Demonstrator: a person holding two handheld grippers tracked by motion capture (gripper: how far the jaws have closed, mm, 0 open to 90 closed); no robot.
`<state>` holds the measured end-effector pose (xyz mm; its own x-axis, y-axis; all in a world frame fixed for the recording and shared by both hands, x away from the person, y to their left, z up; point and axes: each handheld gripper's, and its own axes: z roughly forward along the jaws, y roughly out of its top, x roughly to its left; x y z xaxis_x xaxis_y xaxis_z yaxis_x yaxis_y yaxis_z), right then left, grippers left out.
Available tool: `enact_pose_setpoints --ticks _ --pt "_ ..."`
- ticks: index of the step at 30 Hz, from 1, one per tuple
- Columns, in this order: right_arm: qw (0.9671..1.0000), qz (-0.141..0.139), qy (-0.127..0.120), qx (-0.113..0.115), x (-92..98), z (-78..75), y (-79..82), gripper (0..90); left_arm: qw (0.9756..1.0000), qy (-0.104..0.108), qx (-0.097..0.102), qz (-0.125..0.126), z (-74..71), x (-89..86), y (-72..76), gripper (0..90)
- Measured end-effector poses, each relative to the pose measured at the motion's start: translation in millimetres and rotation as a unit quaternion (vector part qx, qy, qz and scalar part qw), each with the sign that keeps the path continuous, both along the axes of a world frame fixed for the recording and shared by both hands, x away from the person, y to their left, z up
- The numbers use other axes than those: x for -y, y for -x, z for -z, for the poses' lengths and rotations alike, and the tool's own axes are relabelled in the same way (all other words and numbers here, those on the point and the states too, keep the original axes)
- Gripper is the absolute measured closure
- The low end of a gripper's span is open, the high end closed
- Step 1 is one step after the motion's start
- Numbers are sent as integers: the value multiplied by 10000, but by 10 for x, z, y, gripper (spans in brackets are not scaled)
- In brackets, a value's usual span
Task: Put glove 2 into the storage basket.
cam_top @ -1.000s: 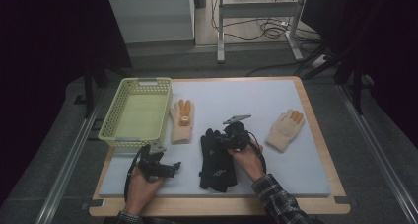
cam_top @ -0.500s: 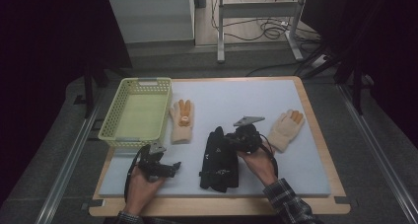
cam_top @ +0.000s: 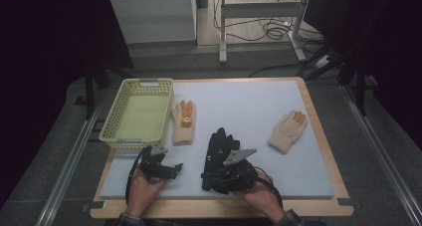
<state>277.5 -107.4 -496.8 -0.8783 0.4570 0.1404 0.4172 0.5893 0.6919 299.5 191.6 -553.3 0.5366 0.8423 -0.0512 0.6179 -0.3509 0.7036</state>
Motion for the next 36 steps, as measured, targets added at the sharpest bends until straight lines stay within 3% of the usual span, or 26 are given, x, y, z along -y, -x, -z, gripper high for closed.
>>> enact_pose_setpoints --ticks 5,8,9,11,13,15,19,22,23,28,29,36 --pt "9996 12 173 200 -108 115 -38 519 10000 -8 6 12 0 -2 -2 45" --pt "9992 134 151 331 -119 98 -73 524 10000 -8 6 11 0 -3 -2 45" --pt "9987 153 253 409 -134 102 -99 531 10000 -8 7 11 0 -3 -2 45" --pt "9982 114 405 431 -161 135 -121 571 10000 -8 8 11 0 -3 -2 45" --pt "9958 36 661 635 -203 203 -112 649 10000 -31 2 24 -2 -5 -2 45" --pt "9950 3 691 727 -221 216 -93 748 10000 -26 -6 14 -2 -4 0 45" --pt "9931 -43 833 823 -263 177 -48 837 10000 -25 -7 15 -2 -4 0 45" --pt "9947 11 701 749 -251 125 -54 840 10000 -28 -2 24 -2 -5 -2 45" --pt "9964 51 522 659 -237 55 -68 840 10000 -33 -5 32 -3 -7 -3 45" --pt "9975 33 334 628 -283 -68 -71 840 10000 -35 -4 33 -2 -7 -3 45" --pt "9983 28 203 554 -327 -94 -90 839 10000 -36 -6 33 -3 -7 -3 45" --pt "9995 -14 156 259 -490 45 -179 828 10000 -15 3 18 -1 -4 -3 45"
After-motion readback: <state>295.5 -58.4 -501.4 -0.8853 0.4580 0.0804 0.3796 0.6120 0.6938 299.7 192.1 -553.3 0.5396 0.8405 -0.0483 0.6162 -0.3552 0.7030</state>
